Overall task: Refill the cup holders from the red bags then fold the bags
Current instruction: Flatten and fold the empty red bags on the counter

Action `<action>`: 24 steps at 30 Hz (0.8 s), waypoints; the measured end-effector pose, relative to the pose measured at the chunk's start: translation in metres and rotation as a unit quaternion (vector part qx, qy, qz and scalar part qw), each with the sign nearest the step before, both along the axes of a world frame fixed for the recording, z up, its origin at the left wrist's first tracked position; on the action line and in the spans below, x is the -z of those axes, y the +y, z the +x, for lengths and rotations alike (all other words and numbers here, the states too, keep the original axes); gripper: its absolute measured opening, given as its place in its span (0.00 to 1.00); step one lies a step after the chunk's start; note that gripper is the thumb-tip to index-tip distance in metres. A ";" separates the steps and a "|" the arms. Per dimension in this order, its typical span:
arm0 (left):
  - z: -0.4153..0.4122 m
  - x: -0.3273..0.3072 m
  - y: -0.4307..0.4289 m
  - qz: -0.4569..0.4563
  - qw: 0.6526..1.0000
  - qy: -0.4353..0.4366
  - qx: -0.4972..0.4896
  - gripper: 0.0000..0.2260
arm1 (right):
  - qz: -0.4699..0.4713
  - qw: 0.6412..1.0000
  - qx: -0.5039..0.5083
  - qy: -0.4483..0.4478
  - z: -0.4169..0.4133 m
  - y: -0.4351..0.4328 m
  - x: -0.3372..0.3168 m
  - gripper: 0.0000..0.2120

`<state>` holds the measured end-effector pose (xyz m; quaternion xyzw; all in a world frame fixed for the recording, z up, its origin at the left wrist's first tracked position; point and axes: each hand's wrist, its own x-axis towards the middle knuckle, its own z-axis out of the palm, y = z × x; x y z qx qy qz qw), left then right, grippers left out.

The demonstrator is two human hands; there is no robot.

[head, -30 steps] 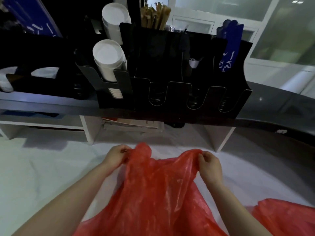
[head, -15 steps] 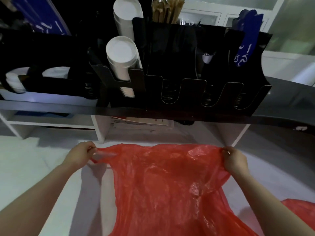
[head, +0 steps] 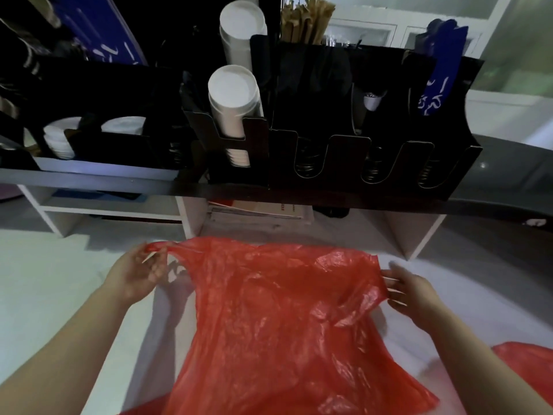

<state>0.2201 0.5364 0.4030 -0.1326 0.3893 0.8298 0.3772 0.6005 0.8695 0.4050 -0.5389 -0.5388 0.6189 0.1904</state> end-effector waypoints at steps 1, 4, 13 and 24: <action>0.002 -0.002 -0.001 0.002 1.000 0.018 -0.003 0.07 | 0.005 1.000 -0.013 -0.007 -0.001 -0.004 0.001 0.13; 0.008 -0.004 -0.004 -0.037 0.992 0.116 -0.011 0.06 | 0.023 1.000 -0.020 -0.007 -0.009 -0.018 0.003 0.05; 0.014 -0.003 -0.054 -0.211 0.939 0.260 -0.081 0.05 | 0.063 0.993 0.064 0.072 0.003 -0.031 0.002 0.06; 0.004 0.007 -0.044 -0.171 0.982 0.043 -0.065 0.10 | 0.171 0.983 0.055 -0.041 0.029 -0.046 0.014 0.15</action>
